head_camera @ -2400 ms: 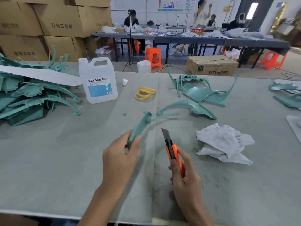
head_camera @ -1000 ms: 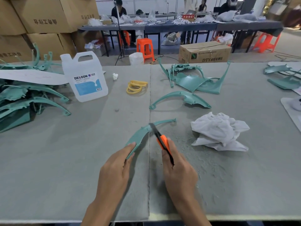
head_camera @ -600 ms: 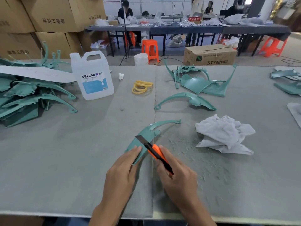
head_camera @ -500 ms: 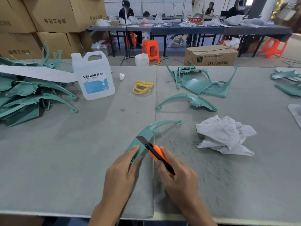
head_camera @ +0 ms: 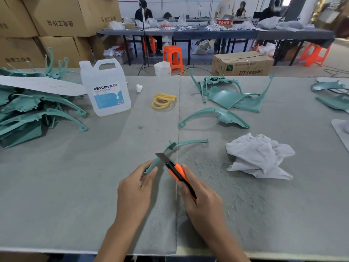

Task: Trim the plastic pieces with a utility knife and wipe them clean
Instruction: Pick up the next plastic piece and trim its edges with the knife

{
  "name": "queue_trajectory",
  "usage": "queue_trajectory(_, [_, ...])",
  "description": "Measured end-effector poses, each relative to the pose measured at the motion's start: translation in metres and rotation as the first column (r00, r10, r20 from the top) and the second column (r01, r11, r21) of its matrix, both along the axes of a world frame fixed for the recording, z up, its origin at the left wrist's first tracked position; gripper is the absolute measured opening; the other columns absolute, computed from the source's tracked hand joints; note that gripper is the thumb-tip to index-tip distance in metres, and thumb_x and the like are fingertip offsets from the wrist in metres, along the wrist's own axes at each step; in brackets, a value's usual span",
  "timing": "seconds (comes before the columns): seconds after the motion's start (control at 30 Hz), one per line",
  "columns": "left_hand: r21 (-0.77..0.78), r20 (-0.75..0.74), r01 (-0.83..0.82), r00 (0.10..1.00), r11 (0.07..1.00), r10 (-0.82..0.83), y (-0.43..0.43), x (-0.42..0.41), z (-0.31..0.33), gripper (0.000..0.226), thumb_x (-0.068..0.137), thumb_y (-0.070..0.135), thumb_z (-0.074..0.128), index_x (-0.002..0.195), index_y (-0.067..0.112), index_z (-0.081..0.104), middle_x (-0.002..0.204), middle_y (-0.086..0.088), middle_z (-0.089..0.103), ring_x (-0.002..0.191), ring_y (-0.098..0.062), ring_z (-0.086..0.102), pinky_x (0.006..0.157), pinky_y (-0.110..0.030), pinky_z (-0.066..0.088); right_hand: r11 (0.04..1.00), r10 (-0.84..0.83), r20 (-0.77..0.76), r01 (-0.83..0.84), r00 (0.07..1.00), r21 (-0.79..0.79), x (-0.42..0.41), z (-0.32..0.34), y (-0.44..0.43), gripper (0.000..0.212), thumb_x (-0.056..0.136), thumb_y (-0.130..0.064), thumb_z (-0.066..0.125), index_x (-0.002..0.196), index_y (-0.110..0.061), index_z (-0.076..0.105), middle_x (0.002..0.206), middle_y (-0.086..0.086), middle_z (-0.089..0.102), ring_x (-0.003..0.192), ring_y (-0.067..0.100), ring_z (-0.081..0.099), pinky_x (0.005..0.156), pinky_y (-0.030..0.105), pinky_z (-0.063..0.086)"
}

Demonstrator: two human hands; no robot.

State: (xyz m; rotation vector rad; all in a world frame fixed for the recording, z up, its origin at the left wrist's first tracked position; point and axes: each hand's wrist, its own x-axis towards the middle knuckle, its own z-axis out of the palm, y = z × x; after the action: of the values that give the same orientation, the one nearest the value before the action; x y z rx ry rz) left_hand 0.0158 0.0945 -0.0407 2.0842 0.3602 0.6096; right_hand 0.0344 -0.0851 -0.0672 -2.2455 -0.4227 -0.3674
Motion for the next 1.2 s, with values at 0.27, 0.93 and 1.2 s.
queue_trajectory(0.27, [0.024,0.012,0.032,0.999,0.999,-0.033,-0.003,-0.001,0.004,0.024,0.096,0.038,0.061,0.117,0.036,0.072,0.076,0.021,0.07,0.073,0.006,0.063,0.063,-0.007,0.04,0.994,-0.107,-0.057,0.107,0.993,0.001,0.023,0.005,0.007,0.05,0.102,-0.047,0.049,0.149,-0.056,0.036,0.102,-0.004,0.075,0.086,0.025,0.068,0.07,0.038,0.05])
queue_trajectory(0.93, [-0.071,0.053,0.023,0.998,0.997,-0.02,0.006,0.007,0.008,0.017,0.098,0.037,0.061,0.099,0.053,0.067,0.079,0.017,0.071,0.073,-0.007,0.065,0.062,-0.015,0.046,0.951,0.126,-0.174,-0.069,0.977,0.3,-0.003,0.001,0.027,0.045,0.092,-0.066,0.046,0.135,-0.074,0.038,0.085,-0.037,0.063,0.075,-0.011,0.059,0.069,0.007,0.044])
queue_trajectory(1.2, [-0.086,0.034,0.048,0.998,0.995,-0.045,0.003,0.002,0.008,0.015,0.096,0.038,0.063,0.107,0.041,0.071,0.077,0.022,0.07,0.066,0.001,0.062,0.061,-0.013,0.046,0.95,-0.054,-0.286,0.137,0.957,0.279,0.028,0.016,-0.003,0.038,0.101,-0.044,0.053,0.136,-0.06,0.051,0.088,-0.015,0.073,0.079,0.01,0.07,0.077,0.04,0.058])
